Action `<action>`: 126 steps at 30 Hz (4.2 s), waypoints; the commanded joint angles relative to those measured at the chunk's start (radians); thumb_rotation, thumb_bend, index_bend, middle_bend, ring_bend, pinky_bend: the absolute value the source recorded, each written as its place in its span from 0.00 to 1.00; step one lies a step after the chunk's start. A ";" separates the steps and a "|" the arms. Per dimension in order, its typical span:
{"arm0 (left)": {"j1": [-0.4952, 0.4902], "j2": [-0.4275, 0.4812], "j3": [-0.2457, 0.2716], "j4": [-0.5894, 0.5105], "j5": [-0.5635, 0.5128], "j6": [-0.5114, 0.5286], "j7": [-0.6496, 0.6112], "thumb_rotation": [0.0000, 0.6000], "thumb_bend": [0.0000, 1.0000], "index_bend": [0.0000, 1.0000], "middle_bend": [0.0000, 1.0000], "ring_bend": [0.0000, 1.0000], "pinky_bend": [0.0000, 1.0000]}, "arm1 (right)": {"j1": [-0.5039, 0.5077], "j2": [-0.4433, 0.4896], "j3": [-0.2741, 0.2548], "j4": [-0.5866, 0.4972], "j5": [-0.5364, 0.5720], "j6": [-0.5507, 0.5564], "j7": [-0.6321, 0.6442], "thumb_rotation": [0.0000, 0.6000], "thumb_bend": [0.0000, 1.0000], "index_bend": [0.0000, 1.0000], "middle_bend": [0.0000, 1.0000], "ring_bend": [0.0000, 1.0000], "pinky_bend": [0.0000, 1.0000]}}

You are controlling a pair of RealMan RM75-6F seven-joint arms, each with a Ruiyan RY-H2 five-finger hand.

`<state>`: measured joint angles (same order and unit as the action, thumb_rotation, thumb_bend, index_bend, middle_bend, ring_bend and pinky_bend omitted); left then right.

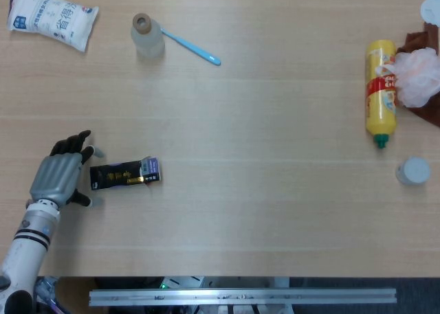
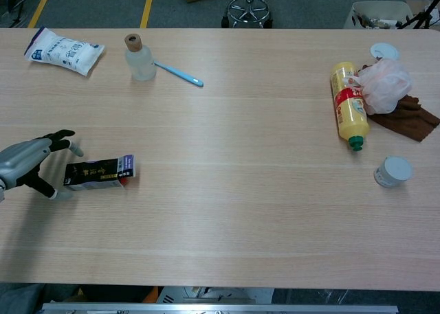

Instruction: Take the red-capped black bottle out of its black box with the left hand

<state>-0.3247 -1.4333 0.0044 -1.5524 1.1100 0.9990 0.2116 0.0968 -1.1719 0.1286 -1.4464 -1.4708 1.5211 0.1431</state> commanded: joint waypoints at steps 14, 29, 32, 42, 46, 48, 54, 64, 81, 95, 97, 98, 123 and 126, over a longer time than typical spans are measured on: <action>-0.011 -0.013 -0.008 -0.015 -0.011 0.002 0.005 1.00 0.02 0.28 0.00 0.00 0.06 | 0.000 -0.003 -0.001 0.006 0.002 -0.003 0.006 1.00 0.08 0.17 0.16 0.08 0.23; -0.008 -0.031 -0.014 0.006 -0.014 0.016 -0.010 1.00 0.02 0.33 0.00 0.00 0.07 | -0.003 -0.007 -0.002 0.013 0.002 -0.003 0.011 1.00 0.08 0.17 0.16 0.09 0.23; -0.007 -0.033 -0.014 0.010 -0.014 0.018 -0.011 1.00 0.02 0.34 0.00 0.00 0.07 | -0.003 -0.007 -0.002 0.014 0.002 -0.004 0.011 1.00 0.08 0.17 0.16 0.09 0.23; -0.003 -0.040 -0.012 0.030 -0.027 0.021 -0.002 1.00 0.02 0.35 0.00 0.00 0.07 | -0.005 -0.009 -0.002 0.015 0.003 -0.003 0.013 1.00 0.08 0.17 0.16 0.09 0.23; -0.001 -0.041 -0.013 0.032 -0.026 0.025 0.000 1.00 0.02 0.36 0.00 0.00 0.07 | -0.004 -0.010 -0.001 0.015 0.005 -0.005 0.011 1.00 0.08 0.17 0.16 0.09 0.23; 0.000 -0.044 -0.014 0.036 -0.024 0.030 0.002 1.00 0.02 0.39 0.00 0.00 0.07 | -0.004 -0.010 -0.001 0.014 0.006 -0.006 0.010 1.00 0.08 0.17 0.16 0.08 0.23; 0.002 -0.045 -0.015 0.034 -0.019 0.032 -0.008 1.00 0.02 0.42 0.00 0.00 0.07 | -0.002 -0.012 -0.001 0.013 0.009 -0.011 0.007 1.00 0.08 0.17 0.16 0.09 0.23; 0.003 -0.045 -0.018 0.028 -0.015 0.038 -0.009 1.00 0.02 0.45 0.00 0.00 0.07 | -0.001 -0.014 0.000 0.014 0.011 -0.014 0.007 1.00 0.08 0.17 0.16 0.08 0.23; 0.013 -0.045 -0.021 0.035 0.008 0.065 -0.011 1.00 0.02 0.47 0.00 0.00 0.07 | 0.000 -0.016 0.003 0.014 0.014 -0.015 0.008 1.00 0.08 0.17 0.16 0.08 0.23; 0.012 0.046 -0.003 -0.070 0.096 0.183 0.181 1.00 0.03 0.47 0.00 0.00 0.07 | 0.002 -0.014 0.004 0.008 0.012 -0.014 0.006 1.00 0.08 0.17 0.16 0.08 0.23; 0.012 0.055 0.001 -0.079 0.103 0.192 0.207 1.00 0.02 0.47 0.00 0.00 0.07 | 0.002 -0.014 0.005 0.007 0.012 -0.015 0.005 1.00 0.08 0.17 0.16 0.09 0.23; 0.012 0.061 0.003 -0.085 0.106 0.197 0.221 1.00 0.02 0.47 0.00 0.00 0.07 | 0.003 -0.014 0.005 0.007 0.012 -0.015 0.005 1.00 0.08 0.17 0.16 0.09 0.23; -0.031 0.163 -0.007 -0.215 0.210 0.265 0.476 1.00 0.02 0.47 0.00 0.00 0.07 | 0.003 -0.015 0.003 0.010 0.008 -0.014 0.007 1.00 0.08 0.17 0.16 0.09 0.23; -0.037 0.171 -0.013 -0.226 0.214 0.269 0.497 1.00 0.02 0.47 0.00 0.00 0.07 | 0.004 -0.016 0.003 0.011 0.007 -0.014 0.008 1.00 0.08 0.17 0.16 0.09 0.23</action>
<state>-0.3583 -1.2667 -0.0051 -1.7740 1.3211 1.2653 0.7016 0.1007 -1.1878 0.1313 -1.4351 -1.4633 1.5070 0.1515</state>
